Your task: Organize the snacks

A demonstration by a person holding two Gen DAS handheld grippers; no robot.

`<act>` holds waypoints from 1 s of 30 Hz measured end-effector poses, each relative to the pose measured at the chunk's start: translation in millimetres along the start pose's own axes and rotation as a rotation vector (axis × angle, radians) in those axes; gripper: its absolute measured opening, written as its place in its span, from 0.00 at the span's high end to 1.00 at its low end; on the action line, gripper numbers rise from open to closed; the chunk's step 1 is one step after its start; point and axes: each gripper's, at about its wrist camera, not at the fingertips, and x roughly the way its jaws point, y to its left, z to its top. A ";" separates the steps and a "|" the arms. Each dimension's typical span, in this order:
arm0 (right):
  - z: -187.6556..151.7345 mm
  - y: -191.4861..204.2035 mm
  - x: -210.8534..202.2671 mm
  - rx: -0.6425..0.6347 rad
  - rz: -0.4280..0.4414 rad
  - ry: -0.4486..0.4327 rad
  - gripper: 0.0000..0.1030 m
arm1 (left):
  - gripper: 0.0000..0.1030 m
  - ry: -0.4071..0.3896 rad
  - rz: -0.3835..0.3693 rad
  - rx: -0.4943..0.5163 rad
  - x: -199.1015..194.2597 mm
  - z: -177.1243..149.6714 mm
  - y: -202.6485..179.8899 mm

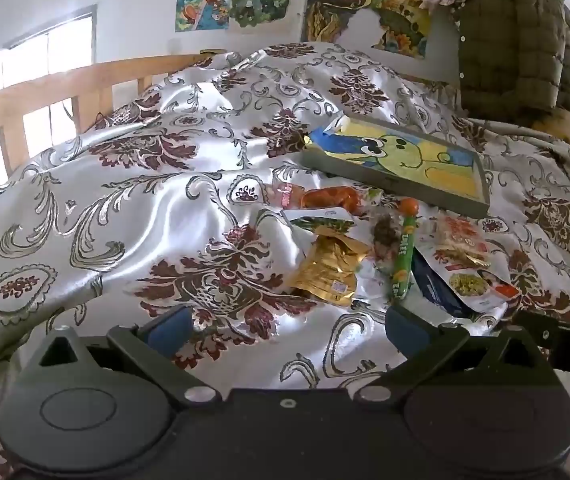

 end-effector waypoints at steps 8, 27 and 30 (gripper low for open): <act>-0.6 1.0 1.3 0.001 0.001 0.001 0.00 | 0.01 -0.002 0.001 0.012 0.1 -0.5 -1.7; -0.1 1.5 0.9 0.005 0.003 0.004 0.00 | 0.01 0.002 -0.001 0.012 1.7 -1.2 -2.0; -0.1 1.5 0.8 0.005 0.004 0.004 0.00 | 0.01 0.002 0.000 0.012 1.6 -1.3 -1.9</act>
